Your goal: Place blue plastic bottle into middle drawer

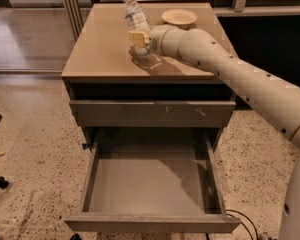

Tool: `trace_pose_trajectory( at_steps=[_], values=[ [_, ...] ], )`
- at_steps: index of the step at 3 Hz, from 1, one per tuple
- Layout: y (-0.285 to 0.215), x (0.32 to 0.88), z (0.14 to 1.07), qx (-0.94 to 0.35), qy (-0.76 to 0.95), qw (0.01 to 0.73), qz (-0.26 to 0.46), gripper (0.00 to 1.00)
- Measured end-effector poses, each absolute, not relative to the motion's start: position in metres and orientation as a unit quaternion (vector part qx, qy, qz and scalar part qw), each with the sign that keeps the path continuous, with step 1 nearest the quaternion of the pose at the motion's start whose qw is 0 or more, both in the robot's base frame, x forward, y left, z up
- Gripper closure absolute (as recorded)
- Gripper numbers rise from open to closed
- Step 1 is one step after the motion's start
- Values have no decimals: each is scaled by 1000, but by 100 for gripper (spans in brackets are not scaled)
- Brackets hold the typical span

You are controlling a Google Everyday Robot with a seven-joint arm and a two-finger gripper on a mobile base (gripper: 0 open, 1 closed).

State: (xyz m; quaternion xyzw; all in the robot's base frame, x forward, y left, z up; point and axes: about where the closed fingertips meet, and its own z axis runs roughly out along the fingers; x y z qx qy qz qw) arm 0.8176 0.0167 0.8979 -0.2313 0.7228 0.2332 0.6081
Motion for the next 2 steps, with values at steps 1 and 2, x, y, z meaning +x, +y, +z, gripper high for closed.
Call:
trace_pose_trajectory(
  at_steps=[1, 2],
  values=[
    [-5, 797, 919, -245, 706, 618, 243, 91],
    [-26, 764, 940, -280, 690, 618, 252, 100]
  ],
)
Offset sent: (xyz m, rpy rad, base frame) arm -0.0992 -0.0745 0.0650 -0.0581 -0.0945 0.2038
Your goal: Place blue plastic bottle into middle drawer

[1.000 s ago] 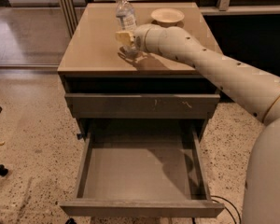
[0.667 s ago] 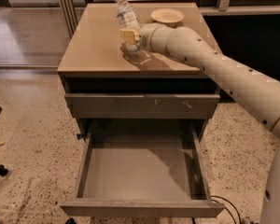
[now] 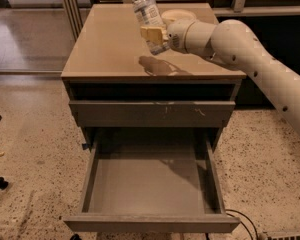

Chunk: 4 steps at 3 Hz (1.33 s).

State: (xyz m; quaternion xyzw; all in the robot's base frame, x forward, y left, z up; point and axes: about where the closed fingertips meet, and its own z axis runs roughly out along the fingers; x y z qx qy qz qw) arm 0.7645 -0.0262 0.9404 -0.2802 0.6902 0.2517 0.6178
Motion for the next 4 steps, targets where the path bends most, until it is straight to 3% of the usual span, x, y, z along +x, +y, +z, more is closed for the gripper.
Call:
trace_pose_trajectory(
  at_steps=[1, 4],
  values=[
    [-38, 737, 948, -320, 681, 604, 265, 100],
    [-52, 605, 824, -465, 692, 438, 336, 100]
  ],
)
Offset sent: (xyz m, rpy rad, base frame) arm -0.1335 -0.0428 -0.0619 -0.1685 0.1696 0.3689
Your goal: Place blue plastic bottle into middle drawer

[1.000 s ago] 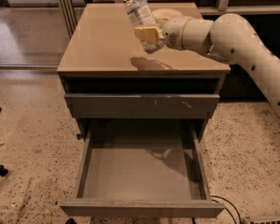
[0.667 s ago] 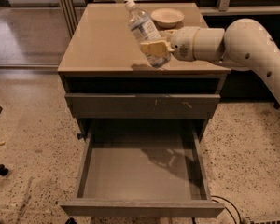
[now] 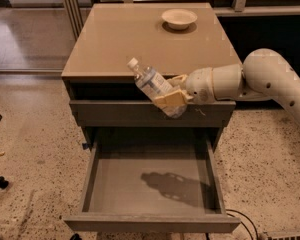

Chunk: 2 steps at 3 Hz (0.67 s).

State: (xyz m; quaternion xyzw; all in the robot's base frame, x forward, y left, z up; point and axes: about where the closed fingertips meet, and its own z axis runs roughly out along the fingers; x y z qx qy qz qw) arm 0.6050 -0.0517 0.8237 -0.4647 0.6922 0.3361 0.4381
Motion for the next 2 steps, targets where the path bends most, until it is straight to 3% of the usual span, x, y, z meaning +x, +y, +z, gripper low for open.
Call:
trace_pose_trajectory(
  at_steps=[2],
  values=[
    [-34, 560, 694, -490, 725, 325, 358, 100]
  ],
)
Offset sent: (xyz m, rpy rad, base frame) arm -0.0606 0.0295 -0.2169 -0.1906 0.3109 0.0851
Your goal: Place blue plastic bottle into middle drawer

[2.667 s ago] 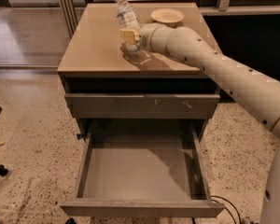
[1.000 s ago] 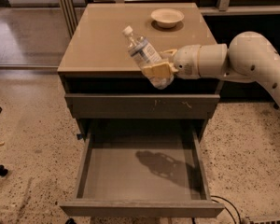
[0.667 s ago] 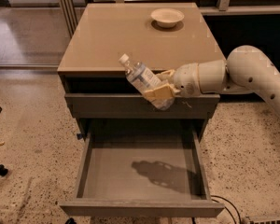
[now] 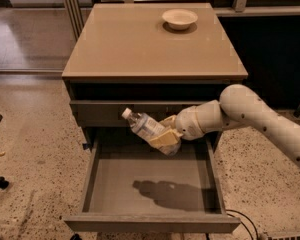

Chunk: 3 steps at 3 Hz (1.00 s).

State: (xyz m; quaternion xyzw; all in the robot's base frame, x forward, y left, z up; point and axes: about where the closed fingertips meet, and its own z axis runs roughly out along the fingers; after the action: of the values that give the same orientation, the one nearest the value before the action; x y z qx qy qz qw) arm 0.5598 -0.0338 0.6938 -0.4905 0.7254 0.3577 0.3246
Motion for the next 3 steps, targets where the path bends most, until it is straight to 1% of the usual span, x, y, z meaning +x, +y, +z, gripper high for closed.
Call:
trace_pose_trajectory(
  at_steps=[1, 2, 3],
  values=[
    [-13, 547, 613, -471, 766, 267, 347, 100],
    [-13, 547, 613, -471, 766, 267, 347, 100],
    [-2, 547, 611, -470, 763, 262, 357, 100]
  ],
)
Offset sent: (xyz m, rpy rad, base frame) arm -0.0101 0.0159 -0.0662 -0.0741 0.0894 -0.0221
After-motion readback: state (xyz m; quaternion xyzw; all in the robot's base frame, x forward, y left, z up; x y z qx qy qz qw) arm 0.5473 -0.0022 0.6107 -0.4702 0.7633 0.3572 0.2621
